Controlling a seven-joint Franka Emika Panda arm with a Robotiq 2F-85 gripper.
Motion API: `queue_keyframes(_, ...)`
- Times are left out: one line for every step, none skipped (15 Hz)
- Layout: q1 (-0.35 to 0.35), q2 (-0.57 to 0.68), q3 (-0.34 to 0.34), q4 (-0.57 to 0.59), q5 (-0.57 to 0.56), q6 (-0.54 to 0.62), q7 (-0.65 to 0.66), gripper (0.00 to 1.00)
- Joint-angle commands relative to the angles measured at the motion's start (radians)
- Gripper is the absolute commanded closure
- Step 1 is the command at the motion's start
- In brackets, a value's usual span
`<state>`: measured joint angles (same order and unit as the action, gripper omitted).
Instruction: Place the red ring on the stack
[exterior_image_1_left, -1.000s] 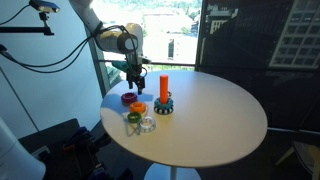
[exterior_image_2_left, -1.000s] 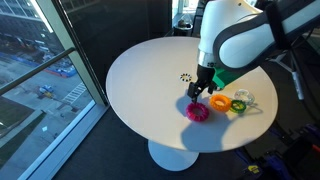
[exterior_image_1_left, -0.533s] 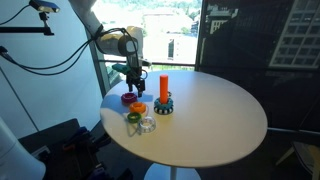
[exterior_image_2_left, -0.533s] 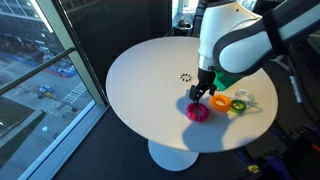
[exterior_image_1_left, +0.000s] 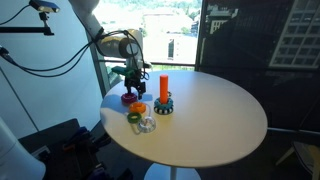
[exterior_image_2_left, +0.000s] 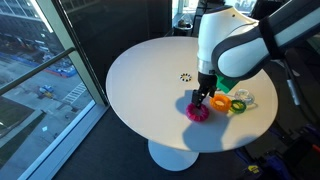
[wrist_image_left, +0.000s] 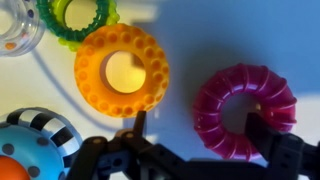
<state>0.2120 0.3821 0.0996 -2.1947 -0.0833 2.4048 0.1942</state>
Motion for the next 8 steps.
queue_keyframes(0.001,0.012,0.001,0.034,-0.040,-0.031,-0.066,0.00)
queue_keyframes(0.002,0.012,0.002,0.035,-0.049,-0.028,-0.080,0.00)
queue_keyframes(0.002,0.013,0.003,0.037,-0.057,-0.026,-0.093,0.00)
queue_keyframes(-0.001,0.012,0.005,0.036,-0.061,-0.024,-0.109,0.00)
queue_keyframes(-0.002,0.013,0.007,0.035,-0.064,-0.019,-0.121,0.00)
queue_keyframes(-0.004,0.014,0.010,0.034,-0.063,-0.016,-0.135,0.00)
queue_keyframes(-0.006,0.015,0.012,0.031,-0.060,-0.010,-0.148,0.00)
queue_keyframes(-0.008,0.016,0.014,0.029,-0.057,-0.005,-0.161,0.00)
